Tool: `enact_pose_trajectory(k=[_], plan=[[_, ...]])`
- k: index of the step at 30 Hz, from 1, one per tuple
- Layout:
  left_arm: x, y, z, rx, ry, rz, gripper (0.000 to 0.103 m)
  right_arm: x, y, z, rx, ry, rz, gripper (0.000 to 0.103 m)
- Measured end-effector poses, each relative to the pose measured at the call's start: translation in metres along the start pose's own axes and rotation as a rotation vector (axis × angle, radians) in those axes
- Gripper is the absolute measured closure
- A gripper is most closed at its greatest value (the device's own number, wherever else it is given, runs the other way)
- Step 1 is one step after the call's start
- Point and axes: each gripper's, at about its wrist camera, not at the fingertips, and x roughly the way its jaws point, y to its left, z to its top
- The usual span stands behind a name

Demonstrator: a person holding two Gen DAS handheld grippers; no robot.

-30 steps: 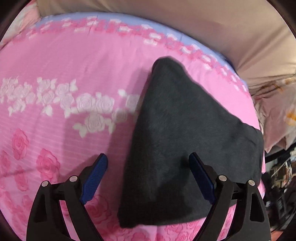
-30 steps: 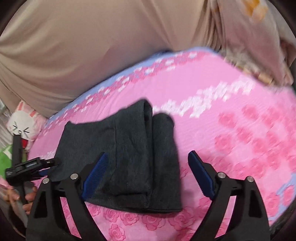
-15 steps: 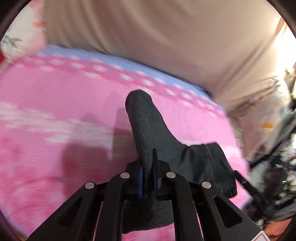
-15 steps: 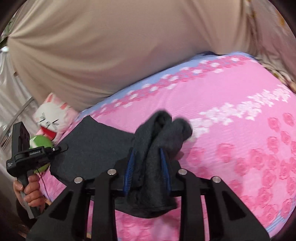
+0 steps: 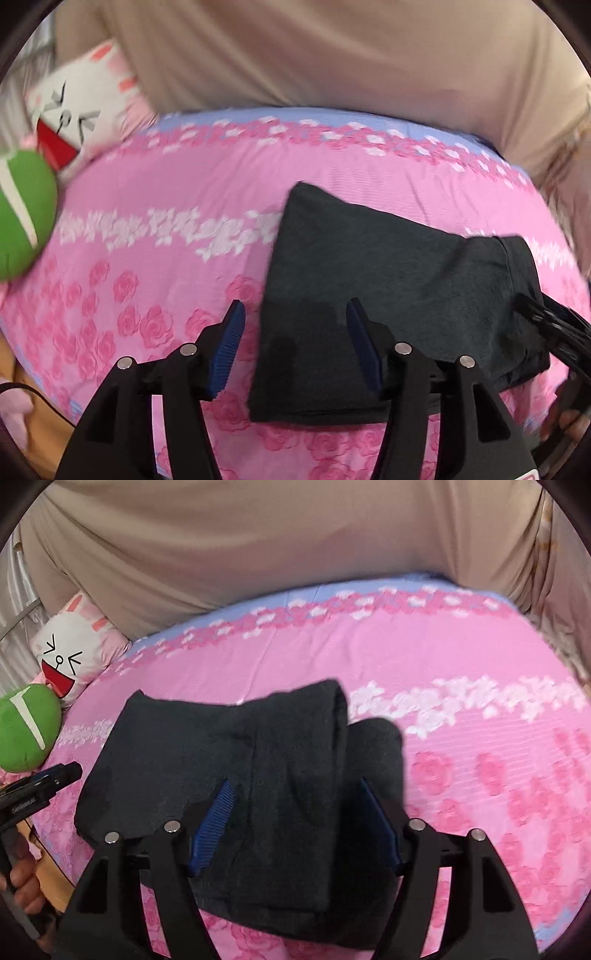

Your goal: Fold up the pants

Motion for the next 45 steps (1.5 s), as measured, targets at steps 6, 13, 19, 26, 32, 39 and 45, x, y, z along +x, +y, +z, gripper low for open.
enact_pose_trajectory(k=[6,13,19,26,32,39,45], plan=[[0.002,-0.025,-0.005,0.083,-0.02,0.049,0.048,-0.013,0.023,0.003,-0.068,-0.072,0.024,0.087],[0.009,-0.038,-0.012,0.098,0.018,0.037,0.048,-0.038,0.001,-0.005,-0.089,-0.111,-0.137,0.083],[0.022,-0.042,-0.018,0.114,0.054,0.068,0.044,-0.048,-0.01,-0.011,-0.033,-0.138,-0.118,0.069],[0.03,-0.043,-0.018,0.11,0.063,0.093,0.042,-0.029,0.017,0.025,-0.16,-0.121,-0.057,0.077],[0.03,-0.032,-0.02,0.097,0.07,0.097,0.036,-0.004,-0.012,0.034,-0.017,-0.082,-0.03,0.082],[0.011,-0.021,-0.018,0.05,0.04,-0.042,0.027,-0.056,-0.025,0.0,0.042,-0.048,0.084,0.053],[-0.005,-0.061,-0.021,0.152,0.002,-0.137,0.022,-0.05,-0.032,-0.025,0.066,0.03,0.072,0.053]])
